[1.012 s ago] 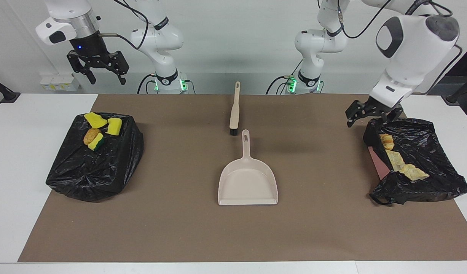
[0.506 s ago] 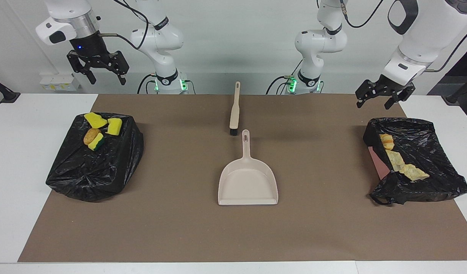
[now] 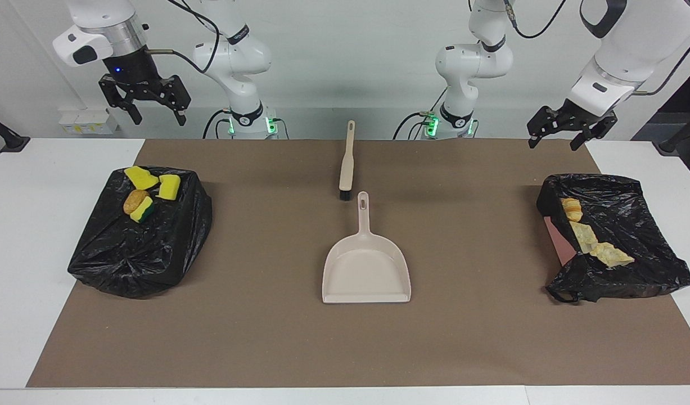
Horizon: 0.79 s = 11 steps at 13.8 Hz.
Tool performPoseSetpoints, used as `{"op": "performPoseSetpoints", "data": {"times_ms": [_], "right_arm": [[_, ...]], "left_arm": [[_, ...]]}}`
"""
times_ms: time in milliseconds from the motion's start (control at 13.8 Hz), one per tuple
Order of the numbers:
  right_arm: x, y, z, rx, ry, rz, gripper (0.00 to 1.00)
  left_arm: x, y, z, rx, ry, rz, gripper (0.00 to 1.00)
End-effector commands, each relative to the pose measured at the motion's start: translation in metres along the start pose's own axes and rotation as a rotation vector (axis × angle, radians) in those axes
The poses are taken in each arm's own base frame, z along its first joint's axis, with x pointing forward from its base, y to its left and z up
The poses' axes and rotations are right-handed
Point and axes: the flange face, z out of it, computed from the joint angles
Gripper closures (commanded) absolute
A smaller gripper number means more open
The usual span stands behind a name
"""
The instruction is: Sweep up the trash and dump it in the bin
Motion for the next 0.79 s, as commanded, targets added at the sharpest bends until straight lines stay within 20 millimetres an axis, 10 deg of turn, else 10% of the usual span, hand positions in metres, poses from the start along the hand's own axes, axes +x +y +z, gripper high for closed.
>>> {"op": "performPoseSetpoints", "data": {"times_ms": [0,723], "right_arm": [[-0.0056,0.002,-0.001,0.019,0.001,-0.015,0.0],[-0.0056,0.002,-0.001,0.019,0.001,-0.015,0.0]], "left_arm": [[0.0037,-0.0001,-0.0056,0.017,0.003,0.025,0.0],[0.004,0.0049,-0.0058,0.018,0.01,0.043,0.0]]}}
